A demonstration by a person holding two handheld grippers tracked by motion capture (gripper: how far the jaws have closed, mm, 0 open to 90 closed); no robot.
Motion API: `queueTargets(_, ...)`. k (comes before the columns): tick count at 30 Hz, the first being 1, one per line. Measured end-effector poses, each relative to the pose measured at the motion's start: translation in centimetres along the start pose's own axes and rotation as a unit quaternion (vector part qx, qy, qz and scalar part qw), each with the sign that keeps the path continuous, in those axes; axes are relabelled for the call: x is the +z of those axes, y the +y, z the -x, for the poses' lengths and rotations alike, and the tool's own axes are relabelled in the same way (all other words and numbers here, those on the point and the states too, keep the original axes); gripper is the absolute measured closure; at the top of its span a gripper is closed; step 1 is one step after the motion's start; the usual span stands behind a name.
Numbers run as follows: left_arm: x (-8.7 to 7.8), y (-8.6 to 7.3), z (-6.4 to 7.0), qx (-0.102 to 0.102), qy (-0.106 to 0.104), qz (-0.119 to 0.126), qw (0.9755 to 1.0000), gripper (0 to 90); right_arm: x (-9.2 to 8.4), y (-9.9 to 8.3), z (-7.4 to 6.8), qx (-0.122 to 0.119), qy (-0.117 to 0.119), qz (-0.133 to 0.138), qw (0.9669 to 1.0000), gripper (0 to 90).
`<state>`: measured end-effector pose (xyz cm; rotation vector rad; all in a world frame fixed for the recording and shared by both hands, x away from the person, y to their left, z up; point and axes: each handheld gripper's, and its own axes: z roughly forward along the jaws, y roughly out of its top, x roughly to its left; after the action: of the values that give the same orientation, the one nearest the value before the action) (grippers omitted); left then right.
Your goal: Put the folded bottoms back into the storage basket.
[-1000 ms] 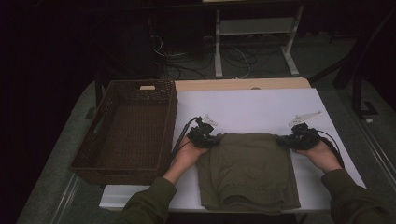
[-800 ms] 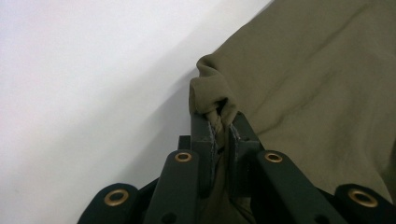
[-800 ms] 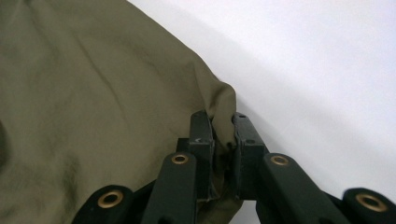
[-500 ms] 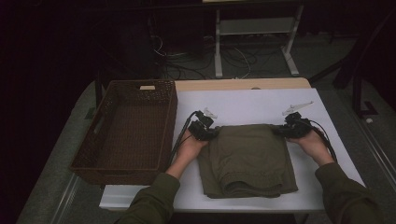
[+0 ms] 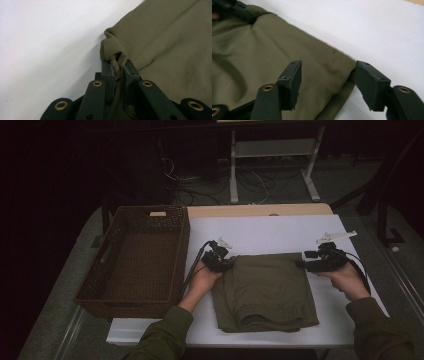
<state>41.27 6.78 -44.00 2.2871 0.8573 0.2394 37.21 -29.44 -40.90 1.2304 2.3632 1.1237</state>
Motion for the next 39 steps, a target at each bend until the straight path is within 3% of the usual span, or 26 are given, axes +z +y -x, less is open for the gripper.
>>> queueTargets(7,0.0,0.0,-0.1,-0.001,-0.001,0.0,1.0,81.6,-2.0,-1.4,-1.0,-0.004,0.004,0.003,1.0,36.9)
queueTargets(13,0.0,0.0,-0.1,-0.002,-0.002,-0.001,1.0,81.6,-3.6,-3.0,-2.6,-0.023,0.019,-0.004,0.9996,37.1)
queueTargets(26,0.0,0.0,-0.1,-0.006,-0.004,0.0,1.0,81.5,-5.1,-6.6,-5.5,-0.045,0.032,-0.041,0.9976,40.9)
queueTargets(39,0.0,0.0,-0.2,-0.008,-0.005,0.0,1.0,81.5,-6.0,-10.2,-7.3,-0.058,0.048,-0.076,0.9943,43.9)
